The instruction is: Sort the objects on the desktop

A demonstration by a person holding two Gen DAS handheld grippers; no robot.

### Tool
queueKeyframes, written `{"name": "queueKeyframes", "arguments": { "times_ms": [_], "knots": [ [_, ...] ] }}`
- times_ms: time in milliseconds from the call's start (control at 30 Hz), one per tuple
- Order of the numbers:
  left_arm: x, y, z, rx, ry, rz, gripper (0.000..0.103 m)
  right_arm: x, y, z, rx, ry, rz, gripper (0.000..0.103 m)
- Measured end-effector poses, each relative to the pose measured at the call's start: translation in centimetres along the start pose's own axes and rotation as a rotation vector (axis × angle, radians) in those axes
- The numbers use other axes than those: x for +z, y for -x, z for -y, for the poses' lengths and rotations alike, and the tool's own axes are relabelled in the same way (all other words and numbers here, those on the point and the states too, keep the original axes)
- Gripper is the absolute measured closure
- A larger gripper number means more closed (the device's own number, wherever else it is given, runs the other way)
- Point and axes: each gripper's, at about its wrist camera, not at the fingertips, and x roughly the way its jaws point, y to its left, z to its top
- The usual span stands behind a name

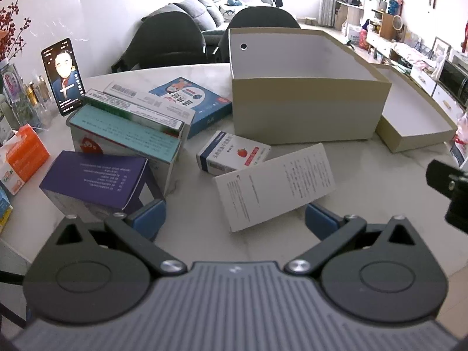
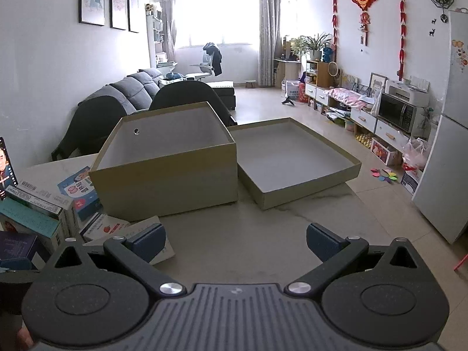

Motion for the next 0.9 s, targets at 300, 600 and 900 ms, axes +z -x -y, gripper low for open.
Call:
{"name": "queueKeyframes", "arguments": {
  "times_ms": [300,600,900],
  "knots": [
    [-0.6,1.0,-0.1,0.027,-0.007,0.040,0.000,0.7,0.7,-0.5,-0.009,0.001,0.015,0.000],
    [-0.2,0.7,-1.3,0.039,-0.011,0.042,0.000,1.2,1.0,-0.9,-0.016,-0.017,0.005,0.000],
    [-0.9,1.2,-1.7,0.041,-0.015,0.066,0.000,1.0,0.9,-1.4,-0.012,-0.026,-0.007,0.000]
  ]
}}
